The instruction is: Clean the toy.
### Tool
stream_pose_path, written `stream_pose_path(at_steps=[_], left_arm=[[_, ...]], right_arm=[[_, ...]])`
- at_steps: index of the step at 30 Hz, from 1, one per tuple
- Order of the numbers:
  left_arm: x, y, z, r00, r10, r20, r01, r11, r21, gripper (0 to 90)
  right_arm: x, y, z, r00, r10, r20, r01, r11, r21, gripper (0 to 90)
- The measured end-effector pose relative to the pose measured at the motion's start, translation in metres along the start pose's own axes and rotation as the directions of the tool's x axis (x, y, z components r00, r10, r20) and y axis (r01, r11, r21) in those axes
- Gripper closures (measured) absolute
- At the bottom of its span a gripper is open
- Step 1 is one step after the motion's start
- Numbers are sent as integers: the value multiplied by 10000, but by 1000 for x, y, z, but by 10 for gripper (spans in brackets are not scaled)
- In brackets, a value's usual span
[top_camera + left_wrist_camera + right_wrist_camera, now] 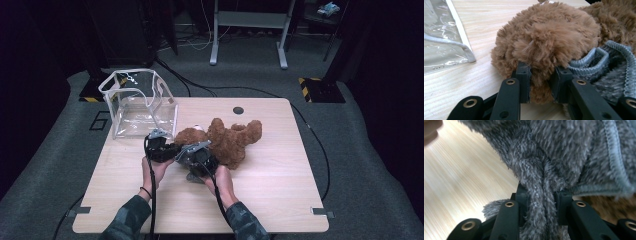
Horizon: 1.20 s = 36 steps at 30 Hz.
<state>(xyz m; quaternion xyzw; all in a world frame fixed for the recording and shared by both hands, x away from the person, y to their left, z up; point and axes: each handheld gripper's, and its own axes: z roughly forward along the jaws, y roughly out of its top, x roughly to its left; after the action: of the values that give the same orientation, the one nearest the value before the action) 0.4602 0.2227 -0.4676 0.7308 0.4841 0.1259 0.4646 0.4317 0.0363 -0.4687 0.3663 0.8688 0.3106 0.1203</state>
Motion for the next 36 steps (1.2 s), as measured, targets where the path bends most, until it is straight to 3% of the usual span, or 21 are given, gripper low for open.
stream_pose_path(at_steps=[3, 5, 10, 15, 18, 21, 25, 33, 36], left_arm=[[0, 0, 0, 10000, -11, -29, 11, 10000, -29, 718], [-1, 0, 1, 10000, -13, -71, 13, 10000, -38, 721], [-1, 1, 0, 9999, 79, -143, -79, 10000, 11, 725], [-1, 1, 0, 9999, 49, -105, -49, 10000, -12, 718], [0, 1, 0, 9999, 42, -118, -42, 10000, 0, 712], [0, 1, 0, 9999, 38, -114, -38, 10000, -13, 709], [0, 1, -1, 9999, 43, -129, -42, 10000, 23, 703], [0, 1, 0, 9999, 59, -117, -58, 10000, 55, 689], [0, 1, 0, 9999, 57, -124, -56, 10000, 48, 682]], right_arm=[[-1, 3, 2, 9993, 139, -342, -144, 9998, -151, 708], [-1, 6, 3, 9994, 84, -336, -90, 9998, -165, 708], [-1, 6, 5, 9995, 135, 284, -139, 9998, 133, 711], [-7, -2, -9, 9949, 84, 1004, -125, 9991, 406, 712], [-18, -11, -23, 9901, 111, 1403, -178, 9987, 469, 712], [-29, -20, -38, 9862, 600, 1545, -630, 9979, 142, 712], [-43, -33, -56, 9808, 854, 1753, -858, 9963, -51, 712], [-77, -59, -85, 9585, 1828, 2190, -1775, 9831, -436, 712], [-88, -66, -91, 9511, 1988, 2365, -1924, 9800, -504, 712]])
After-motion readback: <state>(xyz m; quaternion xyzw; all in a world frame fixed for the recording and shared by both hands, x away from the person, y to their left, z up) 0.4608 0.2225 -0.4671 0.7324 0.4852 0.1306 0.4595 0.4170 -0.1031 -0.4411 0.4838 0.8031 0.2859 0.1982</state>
